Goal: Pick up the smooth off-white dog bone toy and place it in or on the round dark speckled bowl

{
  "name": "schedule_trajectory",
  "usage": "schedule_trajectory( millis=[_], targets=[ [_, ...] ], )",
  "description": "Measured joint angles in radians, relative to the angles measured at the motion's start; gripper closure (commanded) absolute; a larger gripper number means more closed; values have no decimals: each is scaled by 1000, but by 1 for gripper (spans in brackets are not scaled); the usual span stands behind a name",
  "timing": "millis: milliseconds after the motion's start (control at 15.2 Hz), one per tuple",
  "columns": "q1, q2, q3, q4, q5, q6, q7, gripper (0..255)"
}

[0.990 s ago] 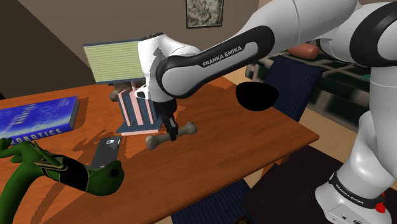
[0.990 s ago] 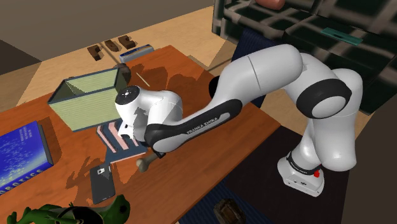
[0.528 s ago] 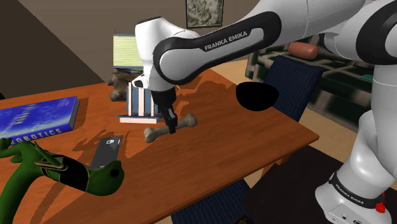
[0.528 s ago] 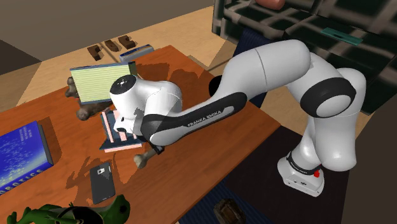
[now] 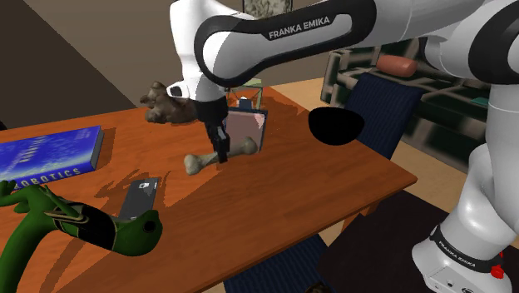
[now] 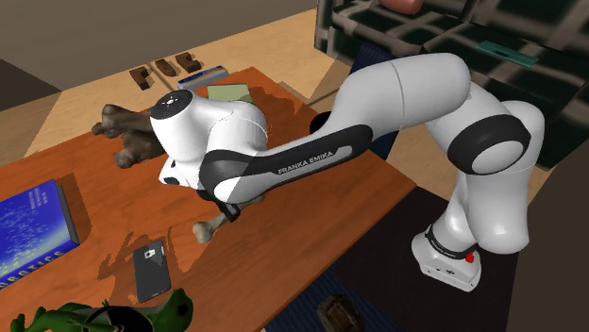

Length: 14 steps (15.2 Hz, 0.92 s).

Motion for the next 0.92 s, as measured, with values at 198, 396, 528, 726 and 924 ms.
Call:
schedule_trajectory(
  millis=[198,396,528,726,924],
  targets=[
    [2,-5,1,33,1,-38,0,255],
    [3,-3,1,76,1,-79,-3,255],
    [7,1,2,110,1,-109,-1,255],
    [10,12,2,163,-1,-151,-3,255],
    [15,22,3,222,-3,-200,-3,255]
  ],
)
